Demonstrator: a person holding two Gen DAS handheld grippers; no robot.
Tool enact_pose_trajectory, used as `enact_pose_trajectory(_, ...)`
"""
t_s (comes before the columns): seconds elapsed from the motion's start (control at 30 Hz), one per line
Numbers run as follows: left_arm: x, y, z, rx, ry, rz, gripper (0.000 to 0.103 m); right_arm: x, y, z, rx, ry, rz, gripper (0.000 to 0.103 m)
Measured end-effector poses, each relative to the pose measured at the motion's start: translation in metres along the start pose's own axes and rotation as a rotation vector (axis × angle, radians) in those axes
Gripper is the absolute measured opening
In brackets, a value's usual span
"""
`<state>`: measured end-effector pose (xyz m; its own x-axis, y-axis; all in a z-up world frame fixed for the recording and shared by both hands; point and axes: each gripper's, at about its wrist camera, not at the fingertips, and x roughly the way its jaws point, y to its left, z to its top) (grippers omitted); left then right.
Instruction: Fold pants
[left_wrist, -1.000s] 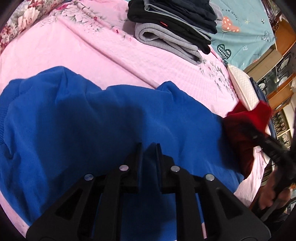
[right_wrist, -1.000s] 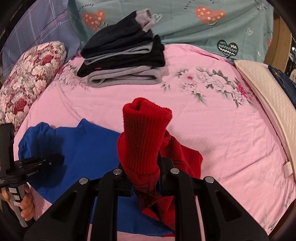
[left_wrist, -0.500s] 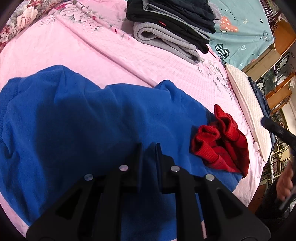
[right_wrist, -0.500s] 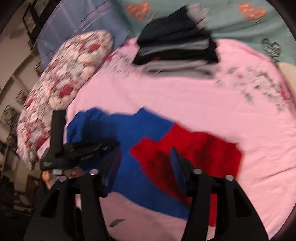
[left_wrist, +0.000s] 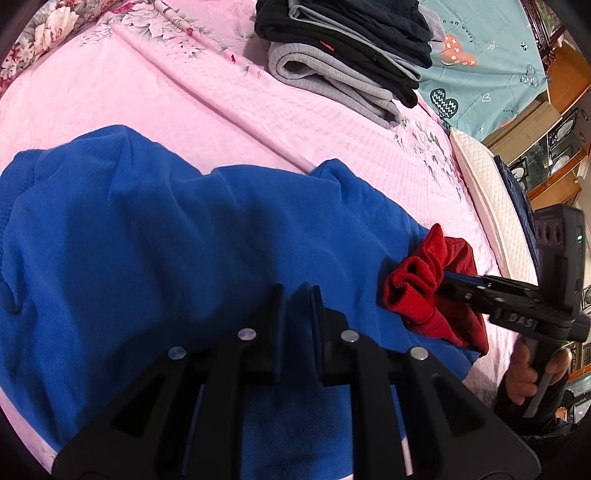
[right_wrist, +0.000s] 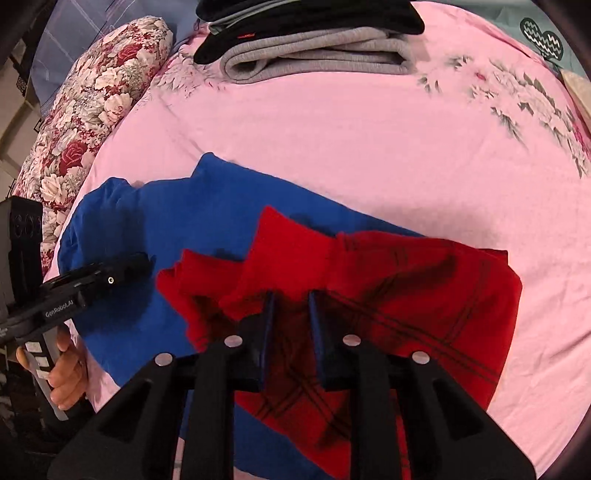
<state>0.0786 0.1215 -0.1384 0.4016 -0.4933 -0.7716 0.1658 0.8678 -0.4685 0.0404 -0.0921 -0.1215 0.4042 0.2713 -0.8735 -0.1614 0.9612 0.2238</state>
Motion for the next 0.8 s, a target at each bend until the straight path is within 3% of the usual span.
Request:
enact_pose_trajectory(0.23, 0.0, 0.0, 0.0, 0.001, -0.001, 0.0, 0.013, -0.024, 0.016, 0.008, -0.048, -0.063, 0.007, 0.021)
enact_pose_trajectory(0.43, 0.001, 0.001, 0.001, -0.004, 0.002, 0.001, 0.013, 0.013, 0.022, 0.022, -0.077, -0.024, -0.048, 0.022)
enact_pose_trajectory(0.53, -0.007, 0.003, -0.002, -0.03, 0.002, -0.014, 0.015, 0.011, 0.021, 0.023, -0.072, -0.032, -0.048, 0.025)
enact_pose_trajectory(0.6, -0.027, 0.002, -0.008, -0.031, -0.019, -0.005, 0.032, 0.001, 0.02, 0.021, -0.063, -0.03, -0.042, 0.034)
enact_pose_trajectory(0.67, -0.07, 0.002, -0.015, -0.038, -0.125, 0.018, 0.079, -0.018, 0.015, 0.014, -0.035, -0.048, 0.011, 0.04)
enact_pose_trajectory(0.73, -0.114, 0.011, -0.022, -0.09, -0.219, 0.052, 0.089, -0.047, 0.011, 0.005, -0.032, -0.11, 0.032, 0.042)
enact_pose_trajectory(0.8, -0.141, 0.035, -0.025, -0.22, -0.229, 0.098, 0.089, -0.071, 0.007, -0.007, -0.027, -0.174, 0.038, 0.051)
